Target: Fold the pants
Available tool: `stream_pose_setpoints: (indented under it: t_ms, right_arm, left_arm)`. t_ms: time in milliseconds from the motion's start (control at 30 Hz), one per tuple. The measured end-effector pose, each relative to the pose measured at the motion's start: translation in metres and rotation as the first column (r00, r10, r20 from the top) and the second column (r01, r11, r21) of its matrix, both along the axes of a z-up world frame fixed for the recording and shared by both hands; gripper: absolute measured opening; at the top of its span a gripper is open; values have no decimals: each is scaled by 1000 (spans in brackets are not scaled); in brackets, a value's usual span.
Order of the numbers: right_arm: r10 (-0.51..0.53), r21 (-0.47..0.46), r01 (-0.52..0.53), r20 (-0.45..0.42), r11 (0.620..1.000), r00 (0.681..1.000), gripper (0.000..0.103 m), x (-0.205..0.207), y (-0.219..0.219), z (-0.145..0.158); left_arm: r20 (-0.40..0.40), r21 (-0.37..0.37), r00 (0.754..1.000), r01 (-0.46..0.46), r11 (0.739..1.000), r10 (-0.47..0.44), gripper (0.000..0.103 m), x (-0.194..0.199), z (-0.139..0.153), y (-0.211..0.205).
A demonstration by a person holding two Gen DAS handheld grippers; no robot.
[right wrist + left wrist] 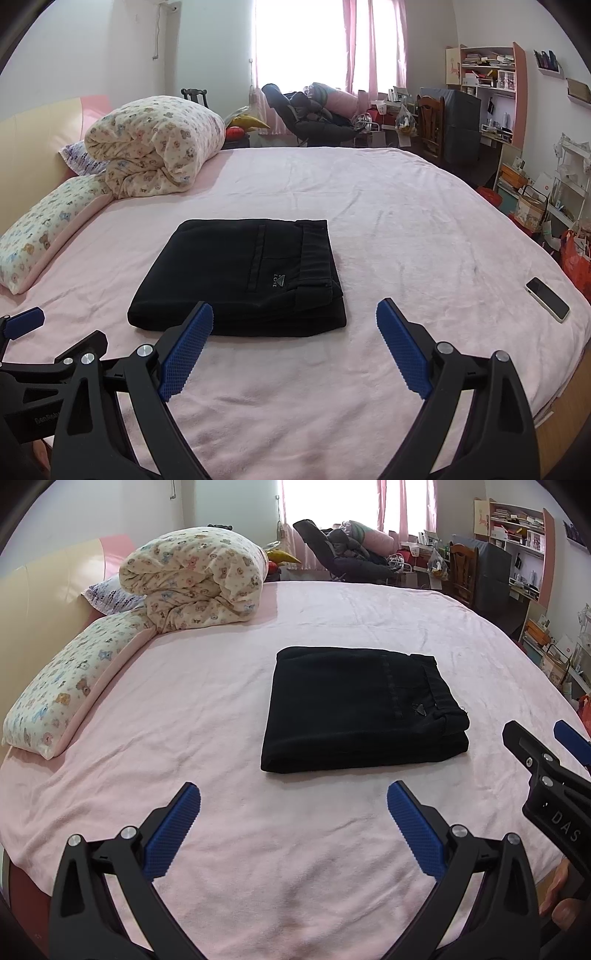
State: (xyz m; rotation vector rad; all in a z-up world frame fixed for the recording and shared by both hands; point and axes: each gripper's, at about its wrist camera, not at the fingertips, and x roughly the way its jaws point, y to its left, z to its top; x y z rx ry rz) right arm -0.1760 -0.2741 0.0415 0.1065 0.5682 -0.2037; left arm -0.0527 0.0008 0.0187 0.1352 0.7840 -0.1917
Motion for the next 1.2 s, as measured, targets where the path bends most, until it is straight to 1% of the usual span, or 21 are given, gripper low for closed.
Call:
stream_pose_setpoints:
  t_ms: [733, 967, 1200]
  right_arm:
    - [3, 0, -3, -4, 1000, 1000, 92, 1, 2, -3]
    - [4, -2, -4, -5, 1000, 1000, 92, 1, 3, -3]
    - [12, -3, -12, -9, 1000, 1000, 92, 2, 4, -6]
  left_arm:
    - [-1, -8, 1000, -25, 1000, 25, 101, 3, 0, 11]
    - [-3, -43, 999, -43, 998, 43, 101, 4, 2, 17]
    - [-13, -38, 999, -50, 998, 50, 101, 5, 0, 17]
